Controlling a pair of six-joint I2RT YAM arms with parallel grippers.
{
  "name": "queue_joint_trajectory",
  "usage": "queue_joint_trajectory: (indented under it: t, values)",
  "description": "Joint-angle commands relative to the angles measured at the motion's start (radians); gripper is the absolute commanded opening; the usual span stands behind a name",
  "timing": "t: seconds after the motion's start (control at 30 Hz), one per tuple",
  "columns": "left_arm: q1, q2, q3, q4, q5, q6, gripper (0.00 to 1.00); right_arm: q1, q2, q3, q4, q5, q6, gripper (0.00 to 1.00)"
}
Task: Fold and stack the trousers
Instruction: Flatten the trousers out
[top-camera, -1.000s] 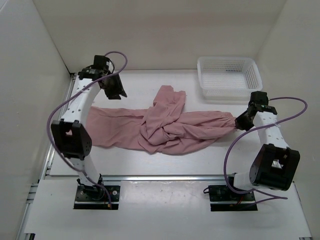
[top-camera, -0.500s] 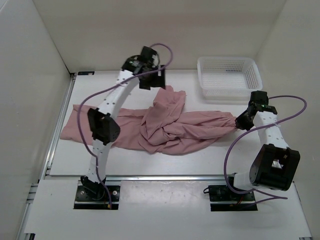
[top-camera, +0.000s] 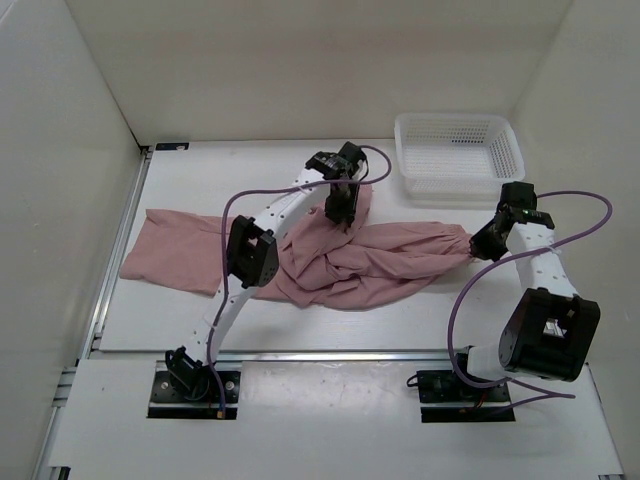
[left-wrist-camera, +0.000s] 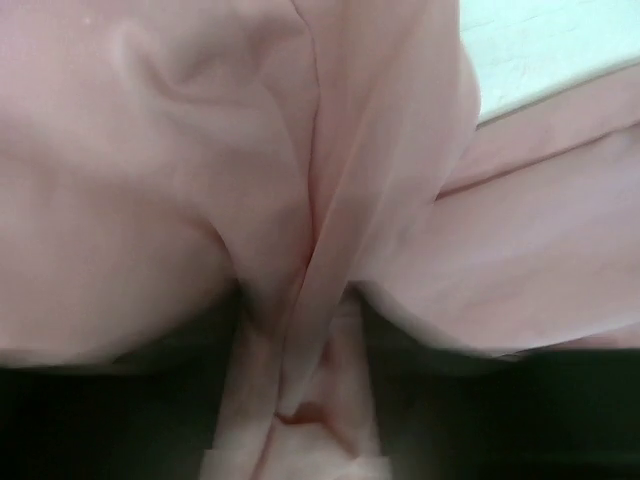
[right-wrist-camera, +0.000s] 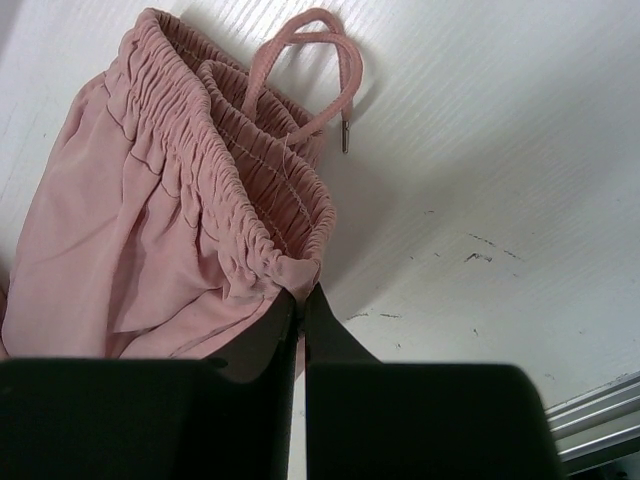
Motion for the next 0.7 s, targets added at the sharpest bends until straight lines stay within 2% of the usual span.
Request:
queue_joint_trajectory:
  t: [0.0,0.03,0.07,0.13,0.2,0.33,0.4,0.5,0.67]
  values:
    - [0.016,-0.075,0.061,0.053,0.026,-0.003,0.35,0.000,-0.006,0.003,-0.003,-0.016,-0.015,0.00]
    - [0.033,-0.086,0.061,0.064,0.062,-0.003,0.17,0.000,-0.006,0.003,-0.003,-0.016,-0.015,0.00]
    - [0.049,-0.097,0.072,0.064,0.087,-0.003,0.10,0.000,-0.015,0.003,-0.003,-0.016,-0.015,0.00]
    - [0.095,-0.166,0.072,0.073,0.148,-0.003,0.10,0.000,-0.015,0.012,-0.012,-0.016,-0.015,0.00]
    - [0.186,-0.242,0.048,0.073,0.170,-0.012,0.10,0.000,-0.039,0.022,-0.025,-0.004,-0.006,0.00]
    - [0.371,-0.541,-0.031,0.105,0.181,-0.021,0.10,0.000,-0.107,0.046,-0.074,0.028,0.005,0.00]
    - [0.468,-0.618,-0.072,0.105,0.181,-0.021,0.10,0.000,-0.153,0.076,-0.100,0.048,0.014,0.00]
    - [0.549,-0.744,-0.142,0.105,0.161,-0.021,0.10,0.000,-0.212,0.113,-0.143,0.071,0.034,0.00]
    - [0.590,-0.930,-0.262,0.105,0.092,-0.030,0.10,0.000,-0.314,0.168,-0.209,0.126,0.052,0.00]
